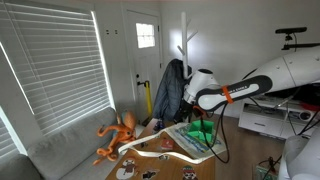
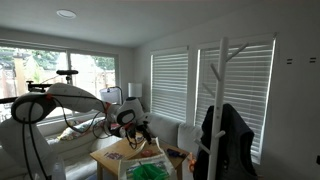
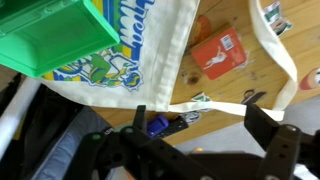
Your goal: Pick up the blue car and put it in the green lunch box
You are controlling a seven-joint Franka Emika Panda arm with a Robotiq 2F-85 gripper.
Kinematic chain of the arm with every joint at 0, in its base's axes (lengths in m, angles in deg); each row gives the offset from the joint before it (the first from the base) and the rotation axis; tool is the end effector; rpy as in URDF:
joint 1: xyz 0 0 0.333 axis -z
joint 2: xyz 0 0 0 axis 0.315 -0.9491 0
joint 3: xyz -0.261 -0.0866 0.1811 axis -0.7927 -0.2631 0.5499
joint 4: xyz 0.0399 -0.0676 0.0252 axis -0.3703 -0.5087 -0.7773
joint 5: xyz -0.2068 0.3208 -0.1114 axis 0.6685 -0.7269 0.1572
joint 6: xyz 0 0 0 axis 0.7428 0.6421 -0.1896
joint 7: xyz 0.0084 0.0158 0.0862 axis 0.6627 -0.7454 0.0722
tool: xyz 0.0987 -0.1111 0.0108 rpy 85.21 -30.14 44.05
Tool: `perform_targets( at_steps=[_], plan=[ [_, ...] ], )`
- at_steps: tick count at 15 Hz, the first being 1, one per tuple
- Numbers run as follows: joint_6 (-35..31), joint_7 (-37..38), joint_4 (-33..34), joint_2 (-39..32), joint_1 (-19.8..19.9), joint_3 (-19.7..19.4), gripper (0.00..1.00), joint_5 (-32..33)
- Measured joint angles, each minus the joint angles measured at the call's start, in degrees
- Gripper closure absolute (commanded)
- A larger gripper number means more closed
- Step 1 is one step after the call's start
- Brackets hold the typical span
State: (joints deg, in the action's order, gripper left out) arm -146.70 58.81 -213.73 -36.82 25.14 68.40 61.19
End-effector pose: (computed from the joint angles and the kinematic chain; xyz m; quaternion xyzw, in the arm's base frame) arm 0.4832 -0.0578 0.4552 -0.9674 0.1539 -0.2005 0.0178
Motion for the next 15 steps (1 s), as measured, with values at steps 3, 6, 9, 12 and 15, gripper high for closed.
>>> perform_targets(
  at_steps=[3, 6, 9, 12, 15],
  plan=[
    [0.23, 5.08, 4.74, -8.17, 2.92, -1.17, 0.0, 0.38],
    [0.59, 6.8, 8.21, -13.15, 3.48, -2.14, 0.0, 0.38],
    [0.89, 7.4, 8.92, -13.53, 3.44, -2.06, 0.0, 0.38],
    [0.89, 12.29, 8.99, -13.87, 3.2, -2.12, 0.0, 0.7],
    [0.8, 24.13, 11.3, -16.66, 2.55, -1.74, 0.0, 2.18]
  ],
)
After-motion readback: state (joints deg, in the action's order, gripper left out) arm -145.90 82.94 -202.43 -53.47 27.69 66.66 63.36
